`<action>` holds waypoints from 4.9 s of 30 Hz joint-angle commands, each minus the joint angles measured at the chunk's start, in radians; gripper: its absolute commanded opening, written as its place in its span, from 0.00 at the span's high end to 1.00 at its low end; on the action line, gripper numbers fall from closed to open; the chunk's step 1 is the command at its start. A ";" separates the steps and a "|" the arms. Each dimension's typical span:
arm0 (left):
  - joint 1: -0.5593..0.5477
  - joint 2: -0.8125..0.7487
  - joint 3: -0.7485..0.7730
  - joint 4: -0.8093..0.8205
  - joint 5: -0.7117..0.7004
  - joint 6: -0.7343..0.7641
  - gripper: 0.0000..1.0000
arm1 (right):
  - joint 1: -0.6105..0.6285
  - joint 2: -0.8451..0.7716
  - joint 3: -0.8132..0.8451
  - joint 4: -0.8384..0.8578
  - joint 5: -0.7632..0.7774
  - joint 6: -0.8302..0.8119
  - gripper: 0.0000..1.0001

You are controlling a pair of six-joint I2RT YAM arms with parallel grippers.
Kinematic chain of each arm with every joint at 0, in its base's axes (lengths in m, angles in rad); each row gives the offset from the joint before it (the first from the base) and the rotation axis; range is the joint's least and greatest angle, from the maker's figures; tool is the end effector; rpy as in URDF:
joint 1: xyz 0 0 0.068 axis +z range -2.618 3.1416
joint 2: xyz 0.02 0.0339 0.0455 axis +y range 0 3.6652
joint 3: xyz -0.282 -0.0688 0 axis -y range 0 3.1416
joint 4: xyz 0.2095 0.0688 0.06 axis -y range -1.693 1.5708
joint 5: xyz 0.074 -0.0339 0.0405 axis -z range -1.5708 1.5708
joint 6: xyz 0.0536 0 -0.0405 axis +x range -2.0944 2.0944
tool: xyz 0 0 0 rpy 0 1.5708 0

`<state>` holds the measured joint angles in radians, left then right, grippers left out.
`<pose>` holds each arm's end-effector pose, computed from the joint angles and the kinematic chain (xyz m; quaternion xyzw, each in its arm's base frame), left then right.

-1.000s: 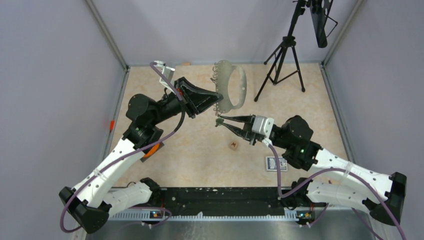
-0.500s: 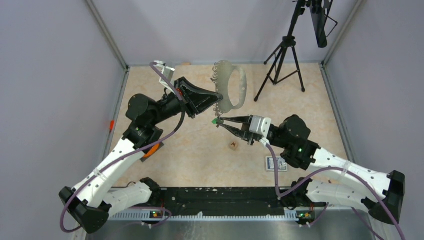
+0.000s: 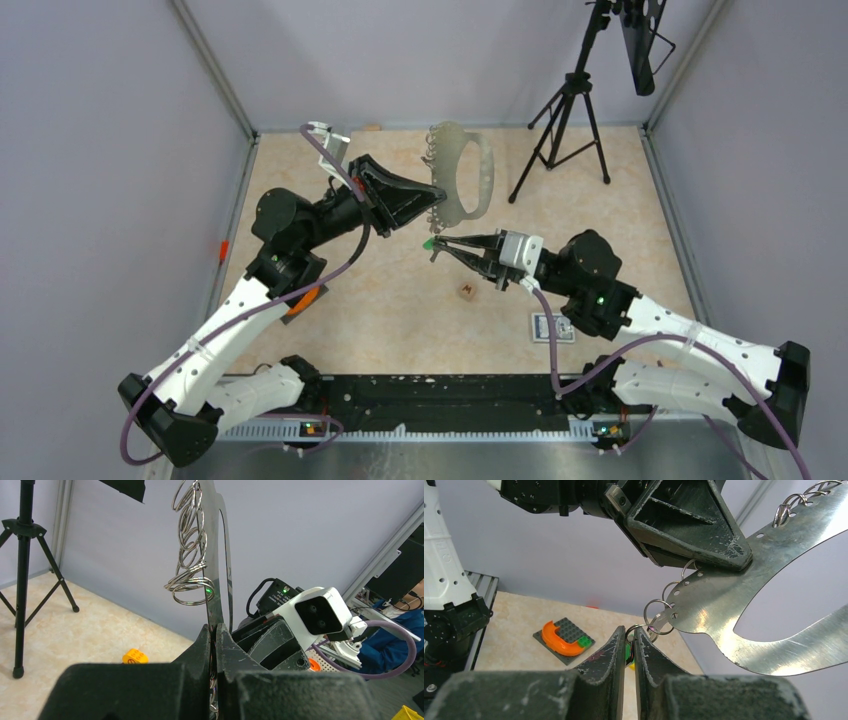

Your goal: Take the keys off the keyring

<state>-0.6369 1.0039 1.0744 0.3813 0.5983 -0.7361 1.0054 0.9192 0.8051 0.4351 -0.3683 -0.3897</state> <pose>0.1265 -0.1312 0.4776 0.2243 0.5189 -0.6343 0.5273 0.0810 0.1637 0.4126 -0.4832 0.3454 0.3437 0.7274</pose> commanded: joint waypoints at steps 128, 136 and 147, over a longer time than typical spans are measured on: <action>-0.003 -0.014 0.068 -0.030 -0.018 0.000 1.00 | -0.002 -0.039 0.227 -0.463 0.300 0.191 0.87; -0.003 -0.011 0.064 -0.026 -0.016 -0.002 1.00 | -0.002 -0.123 0.169 -0.443 0.262 0.187 0.70; -0.003 -0.018 0.057 0.003 0.038 0.005 1.00 | -0.001 -0.204 0.085 -0.333 0.321 0.210 0.73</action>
<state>-0.6369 1.0115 1.1351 0.2920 0.5873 -0.7311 1.0115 0.7345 0.9024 0.0139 -0.0895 -0.1974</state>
